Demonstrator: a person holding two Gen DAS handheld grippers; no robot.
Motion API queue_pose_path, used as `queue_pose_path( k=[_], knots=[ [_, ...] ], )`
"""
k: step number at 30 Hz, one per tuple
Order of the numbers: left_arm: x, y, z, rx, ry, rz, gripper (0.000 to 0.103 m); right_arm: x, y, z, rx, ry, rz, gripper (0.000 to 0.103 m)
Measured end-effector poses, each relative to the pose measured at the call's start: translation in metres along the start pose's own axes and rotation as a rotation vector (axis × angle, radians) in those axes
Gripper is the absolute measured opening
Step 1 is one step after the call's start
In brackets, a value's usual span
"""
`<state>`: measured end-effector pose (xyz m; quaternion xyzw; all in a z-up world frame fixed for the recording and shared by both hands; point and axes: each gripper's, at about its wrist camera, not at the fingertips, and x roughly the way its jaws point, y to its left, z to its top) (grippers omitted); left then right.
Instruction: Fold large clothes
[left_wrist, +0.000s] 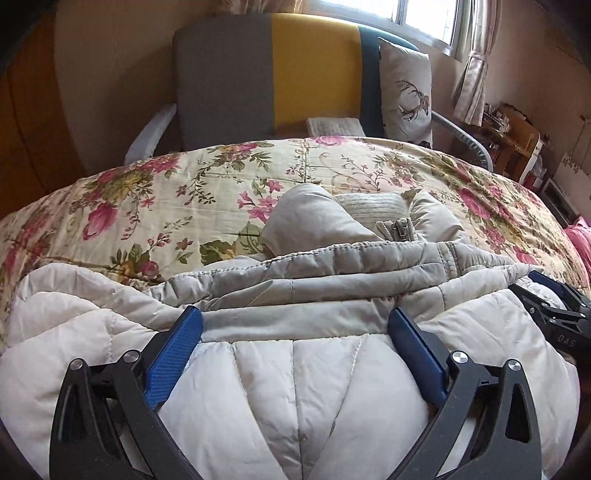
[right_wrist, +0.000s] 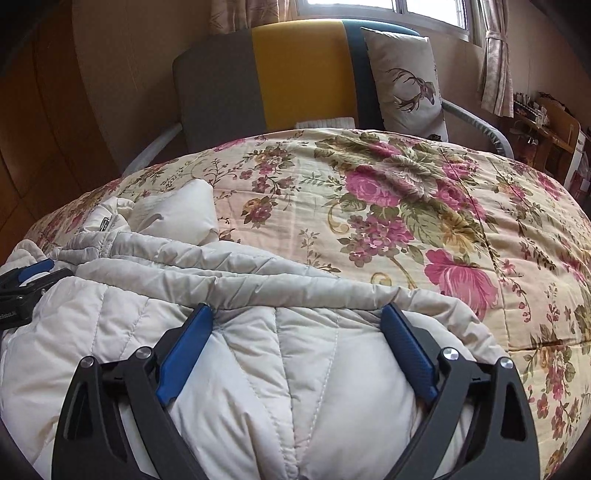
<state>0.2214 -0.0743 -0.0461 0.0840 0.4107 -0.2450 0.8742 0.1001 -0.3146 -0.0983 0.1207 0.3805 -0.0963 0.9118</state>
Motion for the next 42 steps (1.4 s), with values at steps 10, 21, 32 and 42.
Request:
queue_pose_path(
  k=[10, 21, 32, 42],
  knots=[
    [-0.084, 0.069, -0.020, -0.142, -0.122, 0.186, 0.100, 0.002, 0.001, 0.002, -0.006, -0.002, -0.008, 0.093],
    [-0.029, 0.151, -0.056, -0.374, 0.013, 0.099, 0.100, 0.004, 0.001, 0.002, -0.008, -0.003, -0.012, 0.093],
    [-0.064, 0.138, -0.068, -0.372, 0.010, 0.112, 0.100, -0.011, -0.002, 0.003, -0.003, -0.060, 0.025, 0.101],
    [-0.072, 0.147, -0.095, -0.429, -0.031, 0.079, 0.100, -0.081, 0.056, -0.017, -0.127, -0.164, -0.153, 0.101]
  ],
)
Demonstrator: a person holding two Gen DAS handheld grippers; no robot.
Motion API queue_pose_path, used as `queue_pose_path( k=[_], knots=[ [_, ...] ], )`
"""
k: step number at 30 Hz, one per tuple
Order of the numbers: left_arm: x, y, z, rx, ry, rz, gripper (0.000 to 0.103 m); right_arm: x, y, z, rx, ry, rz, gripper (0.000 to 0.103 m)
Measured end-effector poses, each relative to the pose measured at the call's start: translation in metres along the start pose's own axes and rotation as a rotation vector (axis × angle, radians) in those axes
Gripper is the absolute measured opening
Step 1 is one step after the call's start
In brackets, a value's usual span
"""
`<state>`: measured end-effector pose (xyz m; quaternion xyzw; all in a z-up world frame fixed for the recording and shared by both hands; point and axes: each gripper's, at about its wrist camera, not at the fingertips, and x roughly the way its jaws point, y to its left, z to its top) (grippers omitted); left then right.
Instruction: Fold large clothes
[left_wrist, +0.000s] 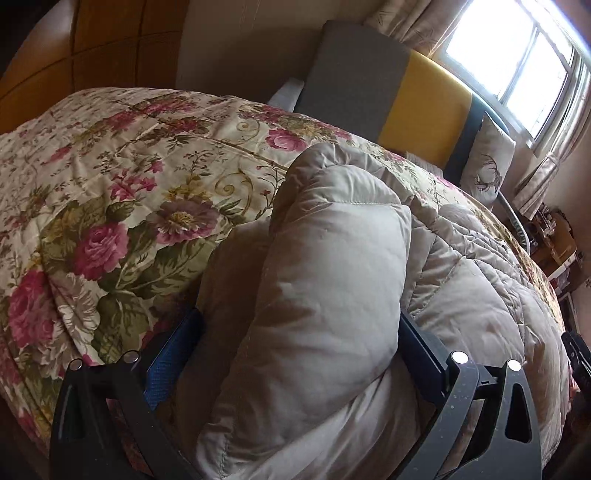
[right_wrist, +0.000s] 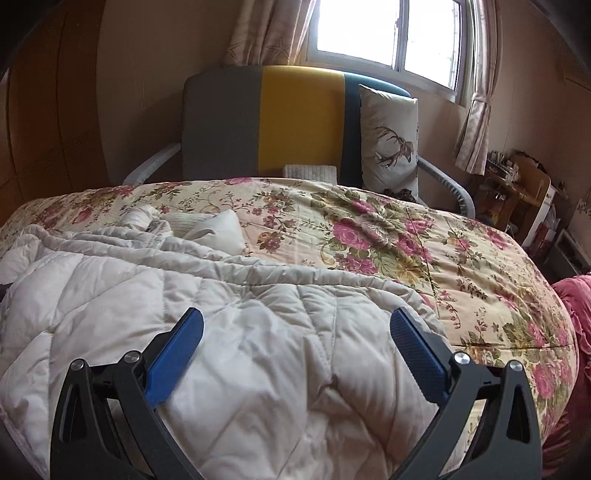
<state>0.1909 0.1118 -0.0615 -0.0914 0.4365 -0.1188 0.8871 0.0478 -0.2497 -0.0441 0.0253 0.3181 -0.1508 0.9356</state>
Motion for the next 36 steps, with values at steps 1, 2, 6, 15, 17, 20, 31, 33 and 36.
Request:
queue_pose_path(
  k=[1, 2, 6, 15, 17, 20, 31, 33, 36],
  knots=[
    [-0.001, -0.001, -0.001, 0.003, -0.004, 0.004, 0.100, -0.009, 0.005, -0.002, -0.008, -0.012, 0.007, 0.101],
    [-0.001, -0.002, -0.002, 0.006, -0.008, 0.008, 0.100, -0.018, 0.009, -0.004, -0.007, -0.022, 0.010, 0.101],
    [0.000, -0.004, -0.003, 0.009, -0.013, 0.016, 0.100, -0.034, 0.019, -0.014, 0.044, -0.043, 0.075, 0.101],
    [-0.011, 0.002, -0.002, -0.017, 0.027, 0.019, 0.100, 0.024, 0.026, -0.037, 0.035, 0.043, 0.044, 0.101],
    [-0.016, 0.006, -0.004, -0.024, 0.030, 0.010, 0.100, 0.026, 0.030, -0.039, 0.017, 0.040, 0.027, 0.101],
    [-0.017, 0.011, -0.003, -0.013, 0.039, -0.007, 0.100, 0.027, 0.033, -0.040, 0.004, 0.046, 0.014, 0.101],
    [0.003, -0.007, 0.028, 0.220, 0.132, 0.001, 0.100, 0.031, 0.028, -0.039, 0.025, 0.069, 0.035, 0.101],
    [0.013, -0.004, 0.029, 0.228, 0.166, -0.037, 0.100, 0.032, 0.028, -0.040, 0.029, 0.069, 0.039, 0.101],
    [0.023, 0.014, 0.032, 0.128, 0.215, -0.119, 0.100, 0.034, 0.025, -0.040, 0.034, 0.068, 0.044, 0.101]
  ],
)
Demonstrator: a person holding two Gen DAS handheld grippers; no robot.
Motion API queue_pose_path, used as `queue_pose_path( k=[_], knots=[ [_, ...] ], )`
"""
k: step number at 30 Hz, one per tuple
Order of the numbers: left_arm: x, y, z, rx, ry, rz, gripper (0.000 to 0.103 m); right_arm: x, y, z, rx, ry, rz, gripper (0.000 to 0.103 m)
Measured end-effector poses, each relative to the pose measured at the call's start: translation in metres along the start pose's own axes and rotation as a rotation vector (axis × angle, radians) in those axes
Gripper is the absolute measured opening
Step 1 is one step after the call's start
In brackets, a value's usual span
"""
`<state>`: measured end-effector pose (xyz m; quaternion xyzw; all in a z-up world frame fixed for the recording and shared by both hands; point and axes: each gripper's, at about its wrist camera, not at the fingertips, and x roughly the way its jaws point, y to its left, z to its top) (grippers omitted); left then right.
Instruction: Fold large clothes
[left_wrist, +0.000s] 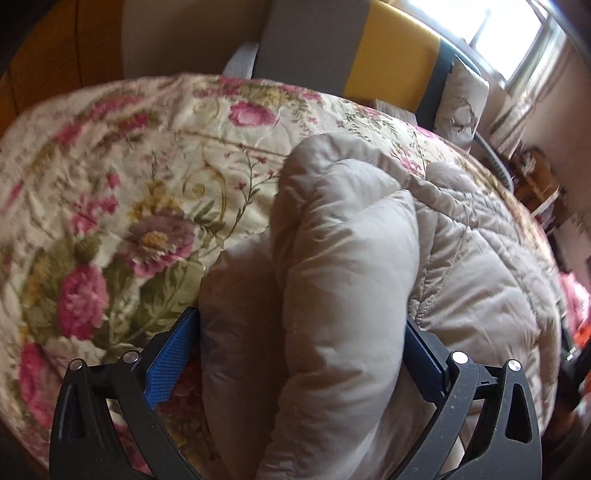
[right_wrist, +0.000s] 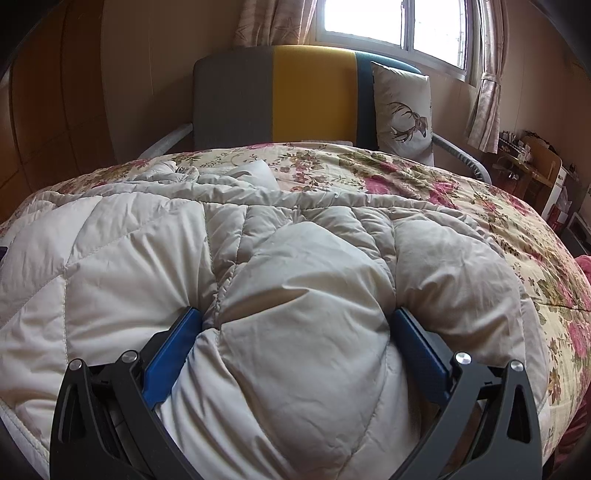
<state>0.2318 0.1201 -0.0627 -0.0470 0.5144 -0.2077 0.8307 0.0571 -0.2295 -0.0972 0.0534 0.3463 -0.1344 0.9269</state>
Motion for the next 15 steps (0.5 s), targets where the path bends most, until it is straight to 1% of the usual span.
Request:
queue_pose_path(
  k=[3, 5, 9, 11, 13, 15],
  knots=[
    [0.006, 0.007, -0.001, -0.046, 0.020, -0.065, 0.100, 0.000, -0.001, 0.000, 0.004, -0.002, 0.005, 0.101],
    [0.007, 0.006, -0.005, -0.049, 0.024, -0.085, 0.100, 0.000, 0.000, -0.001, 0.005, -0.004, 0.005, 0.101],
    [0.005, 0.005, -0.010, -0.036, 0.040, -0.152, 0.100, 0.000, -0.001, -0.001, 0.008, -0.007, 0.012, 0.101],
    [0.006, 0.008, -0.011, -0.024, 0.042, -0.149, 0.100, 0.000, -0.001, -0.001, 0.011, -0.009, 0.016, 0.101],
    [0.003, 0.005, -0.011, 0.039, 0.025, -0.104, 0.100, 0.000, -0.001, -0.001, 0.016, -0.011, 0.023, 0.101],
    [0.001, 0.002, -0.012, 0.073, 0.007, -0.085, 0.100, -0.001, -0.003, -0.002, 0.022, -0.017, 0.032, 0.101]
  ],
)
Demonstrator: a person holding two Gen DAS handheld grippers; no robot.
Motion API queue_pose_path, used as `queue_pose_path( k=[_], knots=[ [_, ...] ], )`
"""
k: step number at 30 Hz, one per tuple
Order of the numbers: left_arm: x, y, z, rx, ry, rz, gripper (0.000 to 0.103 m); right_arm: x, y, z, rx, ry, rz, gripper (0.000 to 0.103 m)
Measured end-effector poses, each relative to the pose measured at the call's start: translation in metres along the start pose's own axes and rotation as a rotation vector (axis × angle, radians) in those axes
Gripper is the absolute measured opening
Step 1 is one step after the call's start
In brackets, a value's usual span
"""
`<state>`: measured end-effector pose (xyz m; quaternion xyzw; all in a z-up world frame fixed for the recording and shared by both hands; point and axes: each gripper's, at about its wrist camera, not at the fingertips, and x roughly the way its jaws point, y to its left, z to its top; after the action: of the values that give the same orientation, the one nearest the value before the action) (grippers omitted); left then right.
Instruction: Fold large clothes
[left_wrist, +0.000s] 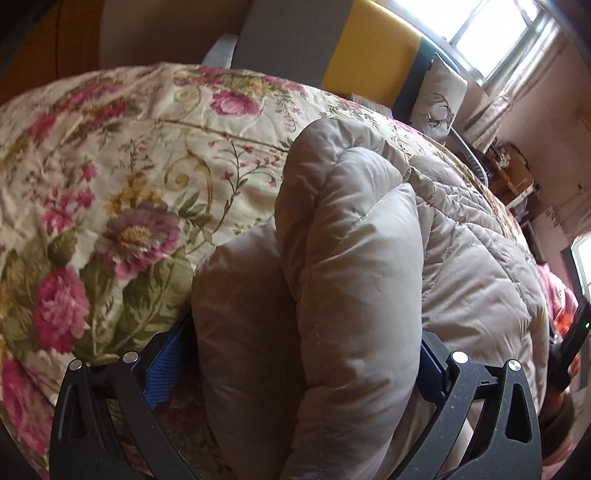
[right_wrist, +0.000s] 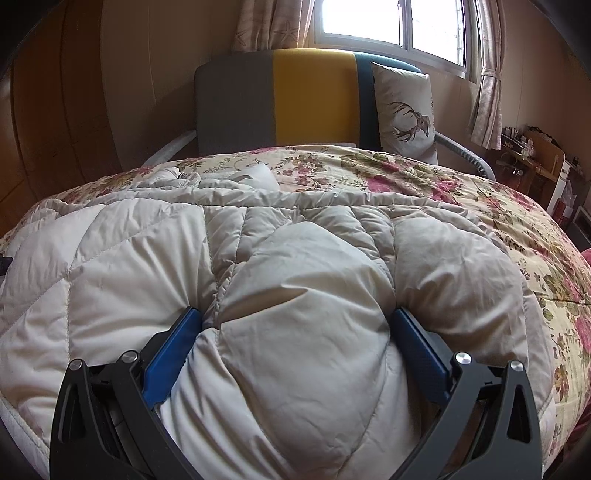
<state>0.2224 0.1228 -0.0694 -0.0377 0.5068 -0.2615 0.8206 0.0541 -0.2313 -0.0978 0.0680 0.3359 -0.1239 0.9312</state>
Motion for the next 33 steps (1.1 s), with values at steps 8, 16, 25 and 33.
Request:
queue_pose_path(
  k=[8, 16, 25, 33],
  knots=[
    [0.004, 0.022, -0.008, -0.094, -0.020, -0.159, 0.100, -0.001, -0.001, 0.000, 0.005, -0.007, 0.007, 0.101],
    [-0.004, 0.018, -0.017, -0.104, -0.009, -0.151, 0.098, -0.002, 0.000, -0.001, 0.012, -0.019, 0.014, 0.101],
    [-0.019, 0.003, -0.025, -0.140, -0.070, -0.184, 0.046, -0.011, 0.001, 0.007, 0.028, 0.011, 0.011, 0.101],
    [-0.047, -0.028, -0.017, -0.022, -0.145, -0.056, 0.038, -0.020, 0.026, 0.054, 0.015, -0.061, 0.027, 0.101]
  ],
)
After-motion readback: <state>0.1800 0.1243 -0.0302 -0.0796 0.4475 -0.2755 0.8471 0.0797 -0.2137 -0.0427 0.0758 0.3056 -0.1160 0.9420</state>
